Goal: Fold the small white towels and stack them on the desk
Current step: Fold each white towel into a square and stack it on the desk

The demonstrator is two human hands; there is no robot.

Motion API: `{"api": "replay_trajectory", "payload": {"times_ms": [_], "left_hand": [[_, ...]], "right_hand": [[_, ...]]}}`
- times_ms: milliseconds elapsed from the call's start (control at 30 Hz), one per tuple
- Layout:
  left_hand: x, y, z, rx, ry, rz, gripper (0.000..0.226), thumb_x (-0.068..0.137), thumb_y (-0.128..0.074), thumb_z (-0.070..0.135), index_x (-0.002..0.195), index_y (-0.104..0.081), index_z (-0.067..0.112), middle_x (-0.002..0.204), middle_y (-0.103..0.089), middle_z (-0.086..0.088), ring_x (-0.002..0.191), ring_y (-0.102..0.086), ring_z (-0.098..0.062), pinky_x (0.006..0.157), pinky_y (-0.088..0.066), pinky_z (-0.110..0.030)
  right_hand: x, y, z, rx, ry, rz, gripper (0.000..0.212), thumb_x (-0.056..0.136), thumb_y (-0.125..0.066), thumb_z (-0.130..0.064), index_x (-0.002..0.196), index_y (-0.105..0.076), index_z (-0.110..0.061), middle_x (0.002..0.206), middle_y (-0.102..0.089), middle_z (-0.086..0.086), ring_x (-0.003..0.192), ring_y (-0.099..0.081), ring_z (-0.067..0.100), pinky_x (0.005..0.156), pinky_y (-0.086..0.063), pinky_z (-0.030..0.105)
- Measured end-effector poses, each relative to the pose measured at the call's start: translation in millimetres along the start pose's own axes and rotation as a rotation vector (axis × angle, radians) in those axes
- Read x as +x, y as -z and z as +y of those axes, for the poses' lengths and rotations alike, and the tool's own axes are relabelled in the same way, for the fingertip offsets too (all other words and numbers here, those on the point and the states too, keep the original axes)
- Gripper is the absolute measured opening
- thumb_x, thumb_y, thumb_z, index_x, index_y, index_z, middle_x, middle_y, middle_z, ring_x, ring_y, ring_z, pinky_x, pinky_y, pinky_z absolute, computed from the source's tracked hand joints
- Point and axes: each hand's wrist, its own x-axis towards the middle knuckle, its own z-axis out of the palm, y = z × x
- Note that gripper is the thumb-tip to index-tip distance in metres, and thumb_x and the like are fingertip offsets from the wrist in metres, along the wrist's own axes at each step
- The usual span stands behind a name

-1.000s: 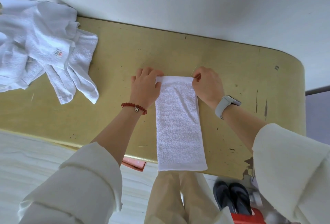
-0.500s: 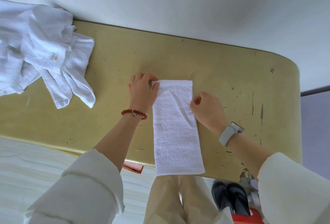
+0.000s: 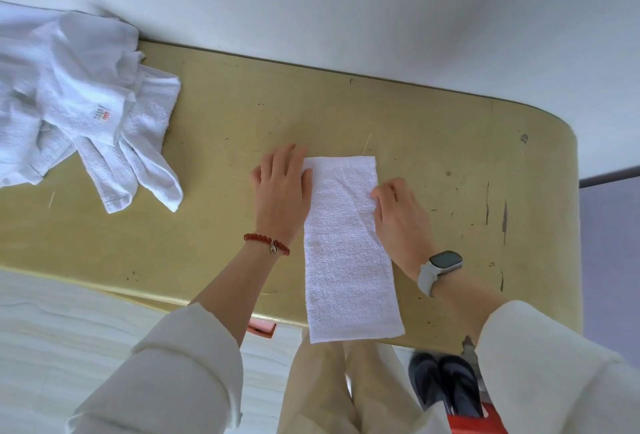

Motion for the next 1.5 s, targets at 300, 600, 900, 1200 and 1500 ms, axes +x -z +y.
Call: {"api": "replay_trajectory", "payload": {"times_ms": [300, 600, 900, 1200, 1500], "left_hand": [[-8, 2, -3, 0.04, -0.101, -0.251, 0.057, 0.093, -0.019, 0.038, 0.136, -0.043, 0.009, 0.143, -0.042, -0.008, 0.134, -0.035, -0.031, 0.109, -0.019, -0.052], [33, 24, -6, 0.023, 0.002, -0.296, 0.025, 0.094, -0.043, 0.021, 0.116, -0.054, 0.019, 0.117, -0.053, 0.001, 0.114, -0.04, -0.019, 0.094, -0.031, -0.032], [53, 35, 6, 0.006, -0.001, -0.529, 0.016, 0.09, -0.047, 0.014, 0.105, -0.052, 0.014, 0.112, -0.055, -0.003, 0.105, -0.047, -0.019, 0.085, -0.039, -0.029], [84, 53, 5, -0.331, 0.094, -0.354, 0.023, 0.09, -0.053, 0.014, 0.111, -0.063, 0.012, 0.105, -0.059, -0.003, 0.089, -0.057, -0.015, 0.081, -0.041, -0.019], [33, 69, 18, -0.483, -0.103, -0.001, 0.013, 0.085, -0.054, -0.002, 0.089, -0.063, 0.006, 0.101, -0.057, 0.003, 0.075, -0.061, -0.017, 0.069, -0.054, -0.03]], "right_hand": [[31, 9, 3, 0.084, -0.028, 0.092, 0.031, 0.089, -0.035, -0.017, 0.098, -0.06, -0.002, 0.097, -0.059, 0.015, 0.08, -0.056, 0.029, 0.058, -0.05, 0.033], [75, 24, -2, -0.098, -0.054, -0.33, 0.018, 0.093, -0.041, -0.011, 0.103, -0.055, -0.004, 0.106, -0.051, 0.011, 0.101, -0.045, 0.026, 0.072, -0.045, 0.035], [90, 32, -7, -0.148, -0.08, -0.581, 0.001, 0.088, -0.041, -0.008, 0.087, -0.041, -0.008, 0.088, -0.043, 0.01, 0.086, -0.042, 0.027, 0.068, -0.034, 0.032], [118, 54, 8, 0.19, -0.108, -0.295, 0.021, 0.088, -0.044, -0.004, 0.069, -0.052, -0.003, 0.064, -0.046, 0.01, 0.06, -0.041, 0.025, 0.062, -0.039, 0.036], [69, 73, 4, 0.293, 0.062, -0.022, 0.012, 0.088, -0.052, -0.002, 0.091, -0.064, -0.001, 0.093, -0.055, 0.008, 0.066, -0.052, 0.018, 0.061, -0.046, 0.031]]}}
